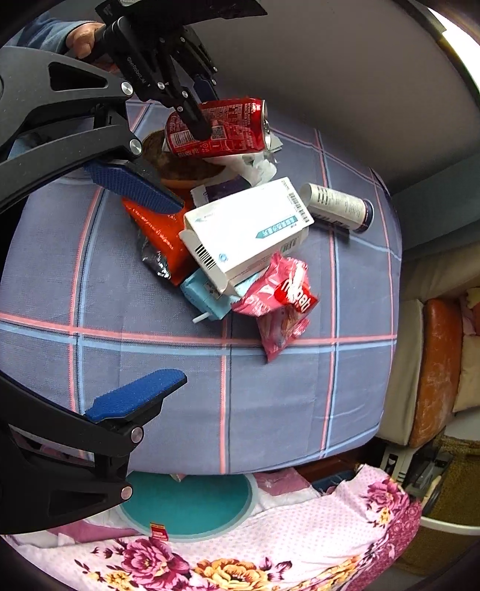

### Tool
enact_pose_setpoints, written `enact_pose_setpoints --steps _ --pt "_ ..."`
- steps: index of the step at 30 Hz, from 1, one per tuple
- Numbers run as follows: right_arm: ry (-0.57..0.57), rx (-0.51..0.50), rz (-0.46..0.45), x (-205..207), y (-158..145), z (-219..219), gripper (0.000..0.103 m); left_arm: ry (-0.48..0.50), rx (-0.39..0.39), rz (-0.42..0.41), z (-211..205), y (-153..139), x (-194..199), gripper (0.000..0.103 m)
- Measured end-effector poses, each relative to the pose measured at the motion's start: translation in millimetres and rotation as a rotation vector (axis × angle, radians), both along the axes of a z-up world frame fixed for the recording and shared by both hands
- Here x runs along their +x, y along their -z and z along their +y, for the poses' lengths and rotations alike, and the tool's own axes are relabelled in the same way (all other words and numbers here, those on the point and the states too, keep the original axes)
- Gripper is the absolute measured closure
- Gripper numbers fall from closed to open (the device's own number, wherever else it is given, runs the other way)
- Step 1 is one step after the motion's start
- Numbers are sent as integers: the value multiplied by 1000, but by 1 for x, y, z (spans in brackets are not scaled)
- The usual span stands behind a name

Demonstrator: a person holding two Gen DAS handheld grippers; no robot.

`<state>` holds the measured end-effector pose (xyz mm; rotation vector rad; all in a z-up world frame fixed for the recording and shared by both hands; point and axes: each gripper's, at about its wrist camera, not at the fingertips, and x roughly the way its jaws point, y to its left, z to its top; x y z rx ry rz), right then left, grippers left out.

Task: Collect trash
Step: 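Grasp the red Coke can with the left gripper while the right gripper grasps the white medicine box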

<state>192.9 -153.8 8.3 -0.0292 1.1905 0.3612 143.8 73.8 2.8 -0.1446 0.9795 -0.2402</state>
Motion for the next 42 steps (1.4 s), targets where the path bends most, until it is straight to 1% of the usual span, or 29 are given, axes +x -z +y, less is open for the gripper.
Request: enact_pose_setpoints --steps 3,7,11,13,16,19,21,23,24,26,29,35,42 --pt "-73 6 4 11 -1 22 23 -14 -26 -19 14 -11 5 58" --pt "-185 -6 47 30 10 55 35 -49 -42 -45 34 -20 13 58" --pt "-282 -33 103 43 29 83 35 -73 -56 -53 51 -21 20 58" --pt "-302 -54 115 50 38 90 35 -84 -66 -51 58 -19 24 58" --pt "-309 -82 108 62 45 93 34 -95 -81 -39 67 -14 29 58" --pt "-299 -85 136 73 54 92 33 -89 -89 -22 68 -8 34 58" --pt "-300 -98 145 75 60 93 30 -82 -88 -12 66 -3 36 58" --pt "-304 -94 143 77 61 95 29 -81 -91 -6 66 0 38 58" --pt "-305 -90 137 76 61 95 30 -82 -94 -5 65 1 38 58" --pt "-315 -73 118 76 58 95 39 -85 -91 -4 64 1 38 58" --pt "-314 -60 110 70 53 94 42 -82 -85 -9 61 -1 36 58" --pt "-265 10 86 56 33 81 42 -78 -63 -27 52 -11 29 58" --pt "-201 115 32 34 -4 45 42 -48 -51 -43 31 -27 23 58"
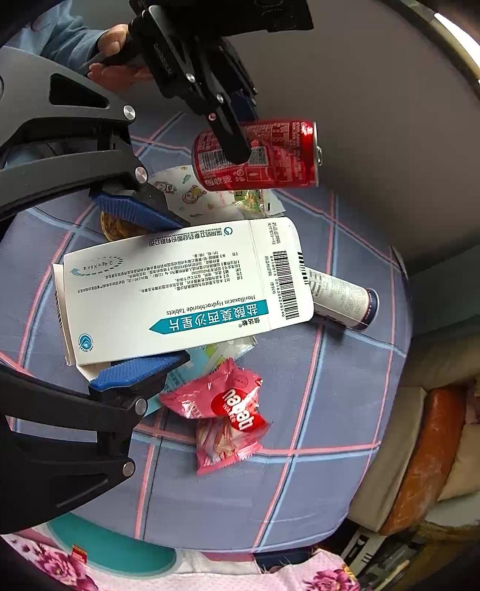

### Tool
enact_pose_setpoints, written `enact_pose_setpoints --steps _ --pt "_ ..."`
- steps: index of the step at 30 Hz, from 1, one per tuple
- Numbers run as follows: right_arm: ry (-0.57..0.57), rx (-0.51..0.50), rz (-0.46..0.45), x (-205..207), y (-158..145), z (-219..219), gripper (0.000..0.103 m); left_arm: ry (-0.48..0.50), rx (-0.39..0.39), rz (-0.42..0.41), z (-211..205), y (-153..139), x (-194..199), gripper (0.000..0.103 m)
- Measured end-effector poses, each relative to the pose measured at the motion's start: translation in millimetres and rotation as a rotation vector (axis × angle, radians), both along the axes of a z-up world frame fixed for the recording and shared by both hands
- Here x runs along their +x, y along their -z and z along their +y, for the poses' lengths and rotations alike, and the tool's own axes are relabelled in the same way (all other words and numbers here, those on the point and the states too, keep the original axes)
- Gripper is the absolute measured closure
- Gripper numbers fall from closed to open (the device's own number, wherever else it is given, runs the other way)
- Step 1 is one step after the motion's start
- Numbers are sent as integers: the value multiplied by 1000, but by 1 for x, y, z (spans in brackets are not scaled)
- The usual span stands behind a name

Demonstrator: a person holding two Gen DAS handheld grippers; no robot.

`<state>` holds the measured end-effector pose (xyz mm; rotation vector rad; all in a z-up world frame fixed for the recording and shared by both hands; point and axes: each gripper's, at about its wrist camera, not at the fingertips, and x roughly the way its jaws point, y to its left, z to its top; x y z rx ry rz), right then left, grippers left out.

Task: Collect trash
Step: 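Grasp the red Coke can with the left gripper while the right gripper grasps the white medicine box, then carry the can and box to the wastebasket and release both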

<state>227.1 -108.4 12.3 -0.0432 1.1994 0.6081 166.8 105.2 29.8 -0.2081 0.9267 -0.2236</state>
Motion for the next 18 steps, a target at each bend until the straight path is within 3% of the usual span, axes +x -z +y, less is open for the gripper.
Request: enact_pose_setpoints --steps 8,18 --pt "145 77 -51 -20 -26 -78 42 104 16 -7 -60 -10 2 58" --pt "482 119 -85 -42 -12 -232 42 311 37 33 -184 1 17 58"
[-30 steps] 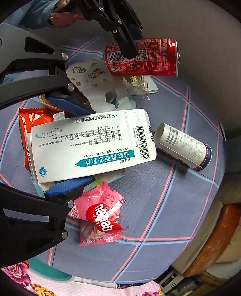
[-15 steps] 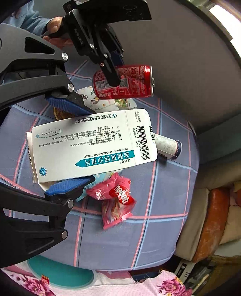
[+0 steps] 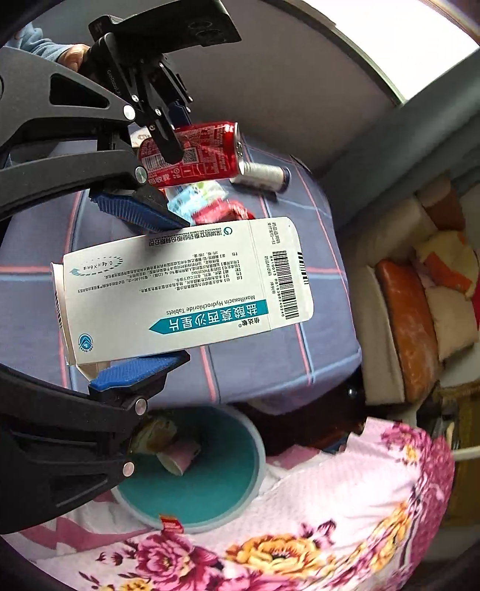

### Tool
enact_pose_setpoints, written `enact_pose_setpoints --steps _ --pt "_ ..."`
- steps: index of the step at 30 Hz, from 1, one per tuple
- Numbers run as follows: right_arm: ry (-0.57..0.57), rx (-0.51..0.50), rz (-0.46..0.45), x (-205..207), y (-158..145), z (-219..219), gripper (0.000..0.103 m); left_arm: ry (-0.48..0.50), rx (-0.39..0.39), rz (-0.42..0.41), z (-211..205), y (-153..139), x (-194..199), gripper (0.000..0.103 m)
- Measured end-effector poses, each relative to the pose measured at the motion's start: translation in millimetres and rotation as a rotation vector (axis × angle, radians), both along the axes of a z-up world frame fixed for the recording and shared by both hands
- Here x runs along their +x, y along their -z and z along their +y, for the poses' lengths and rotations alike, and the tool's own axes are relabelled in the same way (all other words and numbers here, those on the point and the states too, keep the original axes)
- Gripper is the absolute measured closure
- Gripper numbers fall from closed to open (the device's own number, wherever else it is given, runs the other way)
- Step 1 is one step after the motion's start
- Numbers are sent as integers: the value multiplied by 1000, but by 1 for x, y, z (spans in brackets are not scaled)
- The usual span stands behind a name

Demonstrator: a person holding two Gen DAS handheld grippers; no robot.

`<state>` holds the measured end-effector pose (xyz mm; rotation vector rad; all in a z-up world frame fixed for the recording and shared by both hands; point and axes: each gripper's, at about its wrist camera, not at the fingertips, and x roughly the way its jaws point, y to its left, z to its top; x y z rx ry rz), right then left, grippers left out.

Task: Collect trash
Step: 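Carry the can and box to the wastebasket and release both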

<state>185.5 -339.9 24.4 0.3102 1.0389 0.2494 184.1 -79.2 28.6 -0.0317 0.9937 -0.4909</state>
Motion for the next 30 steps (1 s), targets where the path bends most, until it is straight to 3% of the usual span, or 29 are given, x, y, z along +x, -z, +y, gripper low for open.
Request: enact_pose_setpoints --steps 6,15,27,29,30 --pt "195 -11 0 -15 17 -88 42 142 41 8 -92 14 6 58" --pt "310 -26 34 -21 43 -148 42 238 59 62 -181 43 21 58" --pt "339 -41 34 -14 45 -165 42 265 65 101 -219 65 38 57" --pt "338 -43 36 -14 45 -164 42 249 72 108 -218 66 41 49" --pt "337 -44 37 -13 46 -164 42 240 71 109 -216 66 42 39"
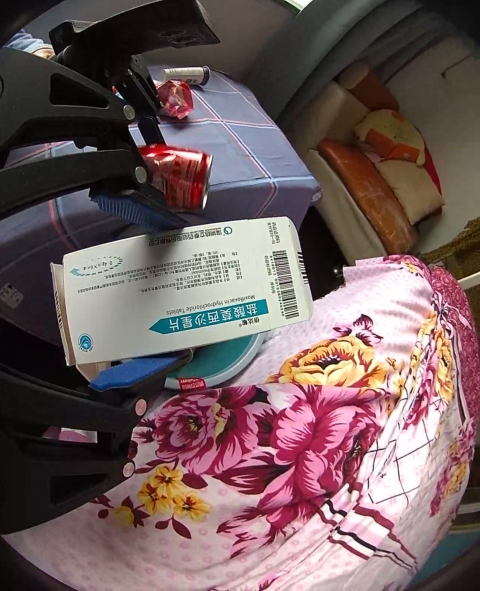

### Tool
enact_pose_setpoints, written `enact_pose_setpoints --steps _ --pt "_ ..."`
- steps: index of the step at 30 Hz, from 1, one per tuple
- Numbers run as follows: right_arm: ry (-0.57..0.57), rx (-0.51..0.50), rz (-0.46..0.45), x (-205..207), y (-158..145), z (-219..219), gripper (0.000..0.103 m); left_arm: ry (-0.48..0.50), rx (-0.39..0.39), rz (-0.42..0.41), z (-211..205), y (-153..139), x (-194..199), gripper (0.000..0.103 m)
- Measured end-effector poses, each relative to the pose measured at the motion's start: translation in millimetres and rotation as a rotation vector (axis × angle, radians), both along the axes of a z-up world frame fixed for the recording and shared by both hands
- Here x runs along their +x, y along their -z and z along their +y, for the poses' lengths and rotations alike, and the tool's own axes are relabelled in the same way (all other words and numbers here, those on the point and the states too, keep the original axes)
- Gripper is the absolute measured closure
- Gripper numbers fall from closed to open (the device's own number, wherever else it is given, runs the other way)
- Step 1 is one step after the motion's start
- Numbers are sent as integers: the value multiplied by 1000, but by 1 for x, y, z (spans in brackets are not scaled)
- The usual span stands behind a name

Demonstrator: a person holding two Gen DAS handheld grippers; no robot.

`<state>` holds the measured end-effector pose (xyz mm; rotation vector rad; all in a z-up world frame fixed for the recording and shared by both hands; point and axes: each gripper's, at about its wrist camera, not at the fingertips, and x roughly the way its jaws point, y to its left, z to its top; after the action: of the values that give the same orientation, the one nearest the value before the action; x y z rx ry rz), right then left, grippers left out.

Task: Collect trash
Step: 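Carry the can and box to the wastebasket and release both, then move both tools back over the remaining trash on the table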

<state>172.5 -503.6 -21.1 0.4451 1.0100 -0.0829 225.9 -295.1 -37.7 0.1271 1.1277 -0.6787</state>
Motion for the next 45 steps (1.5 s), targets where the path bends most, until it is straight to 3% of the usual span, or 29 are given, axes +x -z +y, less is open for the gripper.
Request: enact_pose_setpoints --steps 2,5,22,28,45 --pt "-3 -1 3 1 1 2 42 -23 -1 -15 6 -3 1 22" --pt "-11 -5 5 3 1 6 42 -45 -9 -37 16 -8 0 17" --pt "-48 -27 43 22 8 35 41 -110 -27 -31 67 -15 -1 13" --pt "-57 7 67 27 11 45 35 -133 -43 -22 85 -17 0 13" --pt "-167 -26 61 32 -15 118 28 -216 -54 -59 160 -44 -15 13"
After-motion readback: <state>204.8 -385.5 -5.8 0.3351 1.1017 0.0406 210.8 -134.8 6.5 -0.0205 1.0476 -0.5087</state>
